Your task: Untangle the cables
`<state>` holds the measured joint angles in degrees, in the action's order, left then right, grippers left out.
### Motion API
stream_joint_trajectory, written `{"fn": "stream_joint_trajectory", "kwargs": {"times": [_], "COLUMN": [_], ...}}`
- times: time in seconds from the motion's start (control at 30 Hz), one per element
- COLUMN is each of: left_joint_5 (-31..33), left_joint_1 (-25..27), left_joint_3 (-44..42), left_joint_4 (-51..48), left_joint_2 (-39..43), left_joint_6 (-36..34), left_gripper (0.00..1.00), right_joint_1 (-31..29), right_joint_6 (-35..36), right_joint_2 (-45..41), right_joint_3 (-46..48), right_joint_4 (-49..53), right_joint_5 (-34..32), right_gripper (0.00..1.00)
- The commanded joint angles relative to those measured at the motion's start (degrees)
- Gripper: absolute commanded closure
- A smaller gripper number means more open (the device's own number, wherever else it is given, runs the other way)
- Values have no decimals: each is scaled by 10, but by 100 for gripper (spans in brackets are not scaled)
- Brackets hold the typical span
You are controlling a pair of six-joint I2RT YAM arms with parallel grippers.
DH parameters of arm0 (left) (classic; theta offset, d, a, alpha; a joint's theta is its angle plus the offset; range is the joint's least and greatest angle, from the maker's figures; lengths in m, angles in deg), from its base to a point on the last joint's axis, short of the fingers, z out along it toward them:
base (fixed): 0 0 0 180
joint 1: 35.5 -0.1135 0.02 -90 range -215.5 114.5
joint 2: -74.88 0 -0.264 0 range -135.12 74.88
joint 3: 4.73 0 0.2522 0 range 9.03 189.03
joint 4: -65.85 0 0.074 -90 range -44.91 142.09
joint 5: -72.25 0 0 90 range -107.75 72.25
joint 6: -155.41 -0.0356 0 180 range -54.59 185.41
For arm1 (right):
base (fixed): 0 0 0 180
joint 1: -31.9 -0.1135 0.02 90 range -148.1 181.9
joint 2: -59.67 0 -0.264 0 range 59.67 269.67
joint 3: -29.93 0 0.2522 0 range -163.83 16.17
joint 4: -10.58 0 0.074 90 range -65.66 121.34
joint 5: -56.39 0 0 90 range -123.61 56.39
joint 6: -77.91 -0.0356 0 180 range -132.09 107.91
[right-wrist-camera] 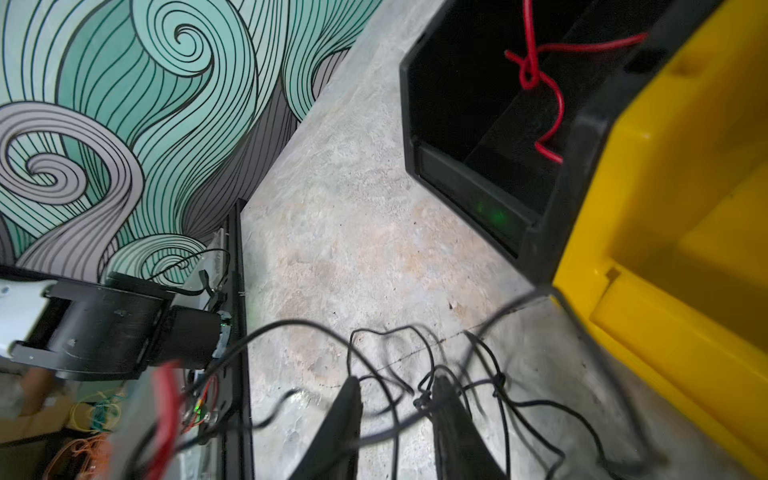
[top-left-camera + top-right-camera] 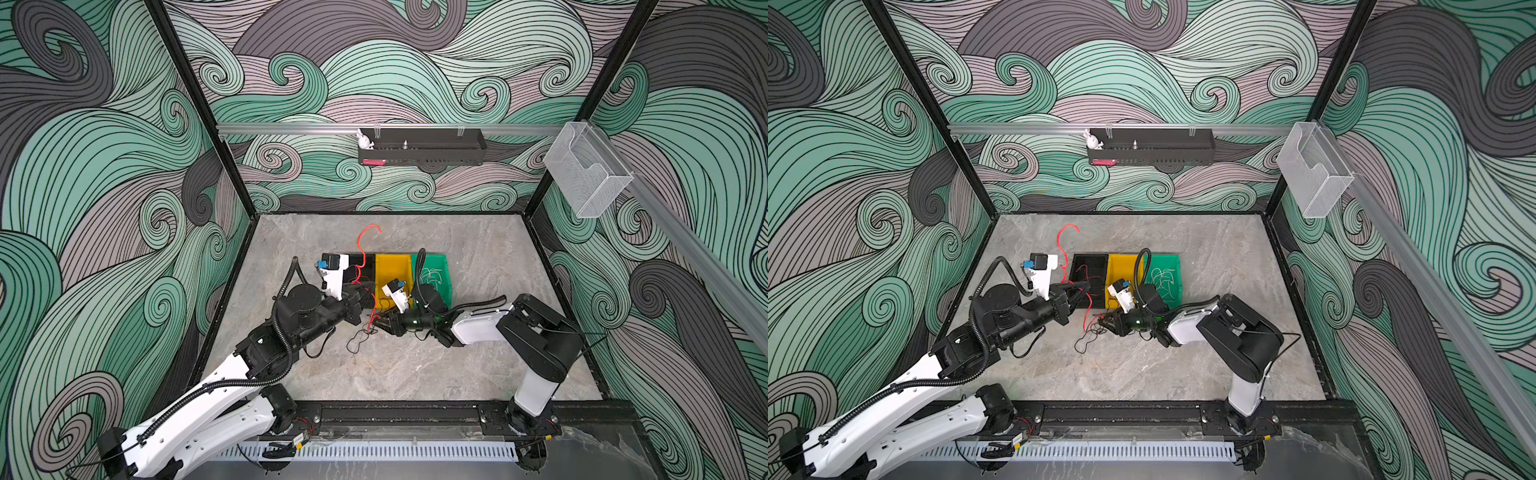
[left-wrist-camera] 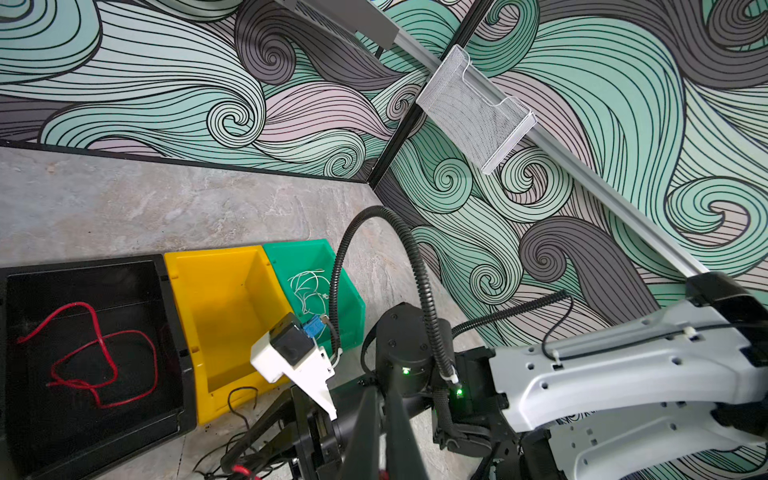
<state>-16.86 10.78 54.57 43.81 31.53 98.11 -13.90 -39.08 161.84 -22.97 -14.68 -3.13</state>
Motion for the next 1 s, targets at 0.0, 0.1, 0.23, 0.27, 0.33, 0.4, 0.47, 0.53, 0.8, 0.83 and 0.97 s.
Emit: {"fn": "stream_joint_trajectory", "kwargs": {"times": [0.0,0.1,0.23,0.27,0.33,0.4,0.47,0.53,0.8,0.83,0.97], "left_joint_5": [22,40,53,60,66,72,77,87,109,109,114], "left_joint_1": [1,1,0,0,0,0,-1,-1,-3,-3,-4], "left_joint_3": [28,29,33,36,39,43,48,53,54,52,61], "left_joint_4": [-5,-9,-14,-18,-20,-24,-30,-39,-54,-54,-55], "left_joint_2": [16,25,33,36,41,45,50,54,69,67,66], "left_joint_6": [9,6,8,9,10,11,10,6,0,1,-5], "left_gripper": [100,100,100,100,100,100,100,100,100,100,100], "right_joint_1": [-2,-2,-1,-1,0,3,6,11,29,29,26], "right_joint_6": [-7,-7,-6,-6,-5,-7,-11,-16,-10,-5,20], "right_joint_2": [-2,-6,-7,-7,-7,-7,-9,-13,-75,-92,-177], "right_joint_3": [1,7,13,11,3,-3,-7,-7,23,28,44], "right_joint_4": [-23,-9,26,45,87,112,139,161,177,171,203], "right_joint_5": [-3,-13,-36,-47,-65,-76,-90,-103,-91,-78,-96], "right_gripper": [86,96,100,100,100,100,100,100,97,91,84]}}
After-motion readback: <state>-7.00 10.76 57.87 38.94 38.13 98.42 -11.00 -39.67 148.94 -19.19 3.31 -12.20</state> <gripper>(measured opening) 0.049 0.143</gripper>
